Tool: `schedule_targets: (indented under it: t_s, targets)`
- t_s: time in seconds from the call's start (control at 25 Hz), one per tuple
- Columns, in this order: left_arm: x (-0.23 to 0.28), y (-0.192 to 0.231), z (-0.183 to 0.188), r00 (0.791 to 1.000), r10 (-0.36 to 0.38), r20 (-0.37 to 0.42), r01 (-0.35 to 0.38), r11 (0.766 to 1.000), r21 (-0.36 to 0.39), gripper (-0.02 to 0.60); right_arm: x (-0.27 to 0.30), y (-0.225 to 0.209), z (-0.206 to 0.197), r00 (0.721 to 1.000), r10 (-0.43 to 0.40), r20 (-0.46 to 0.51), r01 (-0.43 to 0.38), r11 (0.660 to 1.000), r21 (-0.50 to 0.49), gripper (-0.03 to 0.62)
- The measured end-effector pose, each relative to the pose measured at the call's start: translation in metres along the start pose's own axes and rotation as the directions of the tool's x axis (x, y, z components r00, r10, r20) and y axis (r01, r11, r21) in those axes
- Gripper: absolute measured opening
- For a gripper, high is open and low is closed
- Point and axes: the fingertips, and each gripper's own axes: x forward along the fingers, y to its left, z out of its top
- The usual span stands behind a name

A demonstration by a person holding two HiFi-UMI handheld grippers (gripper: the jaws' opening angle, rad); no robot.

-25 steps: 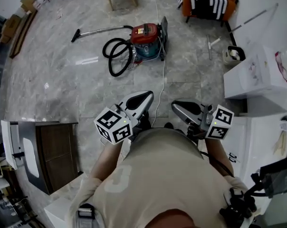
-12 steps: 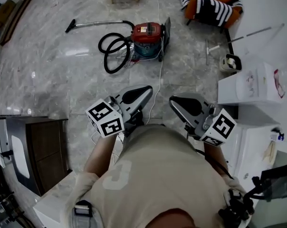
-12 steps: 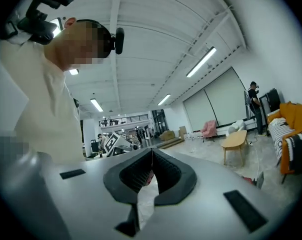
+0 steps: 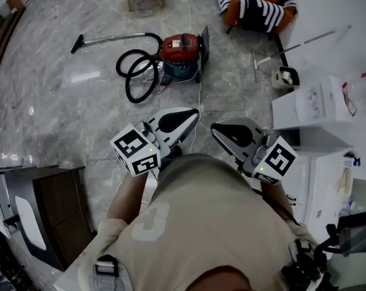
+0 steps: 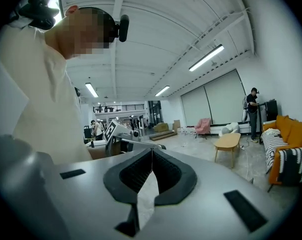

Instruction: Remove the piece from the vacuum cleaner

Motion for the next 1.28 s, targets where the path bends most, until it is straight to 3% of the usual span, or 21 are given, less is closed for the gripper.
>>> schedule_targets:
  t_s: [0.28,0.52,0.8,0.96,1.12,1.2,1.28]
  targets:
    - [-0.03,0.012,0.012,0.999,-0.033,0.006,0.033,0.997,0.067,0.002,0.049,0.003,-0.013,0.997,-0.019,-0.074,0.016,0.999,-0.043,0.003]
    - [-0.051,0.017,0.018,0.999,-0.051,0.01,0.049,0.992,0.119,0.002,0.088,0.013,-0.03,0.984,0.006,-0.179,-0.028,0.992,-0.121,0.003]
    - [-0.051,0.021,0.004,0.998,-0.042,-0.047,0.049,0.986,0.157,0.002,0.105,0.014,-0.039,0.975,0.029,-0.22,-0.056,0.992,-0.116,0.003]
    - [-0.039,0.029,-0.008,0.994,-0.01,-0.112,0.034,0.976,0.214,0.002,0.103,0.004,-0.046,0.967,0.008,-0.256,-0.048,0.987,-0.151,0.003]
    - [-0.025,0.038,-0.012,0.989,0.032,-0.141,-0.003,0.98,0.198,0.002,0.095,-0.011,-0.051,0.967,0.009,-0.253,-0.048,0.988,-0.148,0.003]
    - [-0.02,0.049,-0.016,0.98,0.096,-0.172,-0.057,0.975,0.217,0.002,0.089,-0.021,-0.047,0.975,0.025,-0.222,-0.055,0.99,-0.13,0.003]
    - [-0.014,0.064,-0.023,0.956,0.186,-0.228,-0.116,0.95,0.289,0.002,0.082,-0.032,-0.034,0.988,0.051,-0.149,-0.063,0.995,-0.078,0.003]
